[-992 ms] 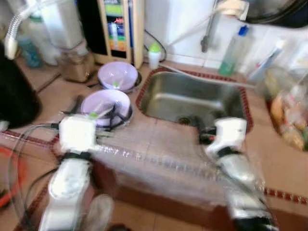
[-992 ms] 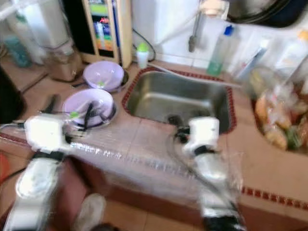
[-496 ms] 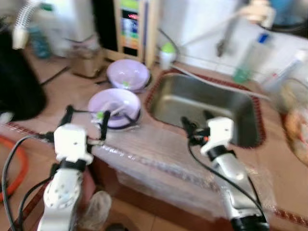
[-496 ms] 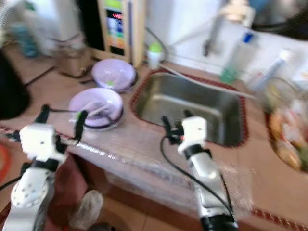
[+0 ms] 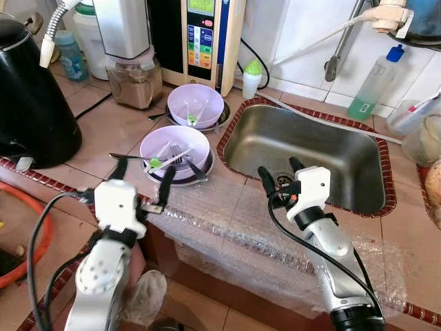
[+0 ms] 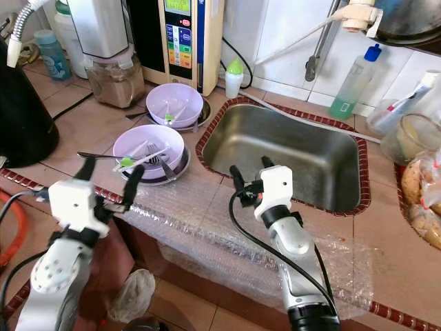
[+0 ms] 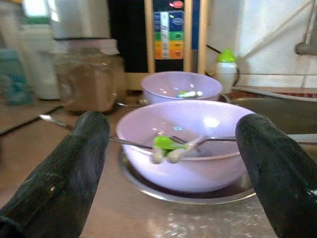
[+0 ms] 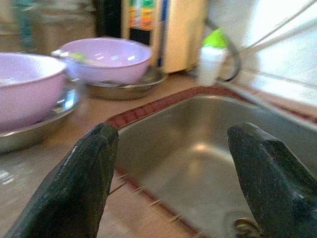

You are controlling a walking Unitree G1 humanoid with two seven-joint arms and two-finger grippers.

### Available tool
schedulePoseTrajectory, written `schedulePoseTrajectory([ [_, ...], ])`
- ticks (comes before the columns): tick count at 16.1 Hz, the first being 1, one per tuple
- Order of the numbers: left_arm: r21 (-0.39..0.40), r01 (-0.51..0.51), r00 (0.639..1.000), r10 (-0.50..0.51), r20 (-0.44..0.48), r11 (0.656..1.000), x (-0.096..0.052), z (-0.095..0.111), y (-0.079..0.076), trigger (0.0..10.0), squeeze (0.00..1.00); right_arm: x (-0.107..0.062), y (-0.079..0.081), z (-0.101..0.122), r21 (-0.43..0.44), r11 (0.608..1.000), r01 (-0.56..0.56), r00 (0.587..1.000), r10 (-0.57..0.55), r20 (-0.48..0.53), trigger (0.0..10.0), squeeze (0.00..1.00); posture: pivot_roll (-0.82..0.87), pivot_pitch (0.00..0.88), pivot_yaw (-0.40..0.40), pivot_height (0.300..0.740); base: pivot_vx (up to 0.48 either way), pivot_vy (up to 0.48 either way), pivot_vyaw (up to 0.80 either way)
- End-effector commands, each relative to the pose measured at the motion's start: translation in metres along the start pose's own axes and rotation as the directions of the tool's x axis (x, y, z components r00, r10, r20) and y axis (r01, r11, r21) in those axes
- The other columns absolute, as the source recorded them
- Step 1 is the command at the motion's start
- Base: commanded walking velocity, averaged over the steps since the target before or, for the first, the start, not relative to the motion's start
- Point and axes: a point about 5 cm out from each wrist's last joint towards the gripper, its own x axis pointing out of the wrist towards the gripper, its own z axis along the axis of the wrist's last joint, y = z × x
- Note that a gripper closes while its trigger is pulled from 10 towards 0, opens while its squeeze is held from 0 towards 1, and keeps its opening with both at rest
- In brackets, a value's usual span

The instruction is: Kitchen organization

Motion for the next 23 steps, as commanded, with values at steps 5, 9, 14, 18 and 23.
schedulePoseTrajectory([
  [5,-0.035,0.022,0.999,-0.023,-0.027,0.999,0.008,-0.009,0.004,0.7,0.0,-0.011,0.019,-0.003,0.125,0.961,-0.247,0.966,0.254,-0.043,10.0,0.0,0.02,0.01,-0.03,0.74,0.0,0.0,0.0],
  [9,-0.055,0.036,0.999,-0.038,-0.027,0.998,0.013,-0.013,0.007,0.0,0.0,-0.006,0.012,0.002,0.11,0.96,-0.259,0.963,0.265,-0.043,10.0,0.0,0.02,0.007,-0.032,0.74,0.0,0.0,0.0],
  [14,-0.075,0.038,0.999,-0.04,-0.026,0.996,0.015,-0.014,0.006,0.0,0.0,-0.015,0.039,0.007,0.193,0.854,-0.483,0.869,0.495,-0.018,10.0,0.0,0.03,0.0,-0.031,0.74,0.0,0.0,0.0],
  [18,-0.08,0.029,0.999,-0.031,-0.023,0.996,0.017,-0.014,0.009,0.0,0.0,-0.012,0.037,0.008,0.195,0.861,-0.47,0.876,0.482,-0.013,10.0,0.0,0.03,0.0,-0.031,0.74,0.0,0.0,0.0],
  [23,-0.068,0.037,0.999,-0.036,0.004,0.997,0.019,-0.01,0.008,0.0,0.0,-0.01,0.046,0.014,0.238,0.836,-0.495,0.86,0.509,-0.001,10.0,0.0,0.03,0.0,-0.031,0.74,0.0,0.0,0.0],
])
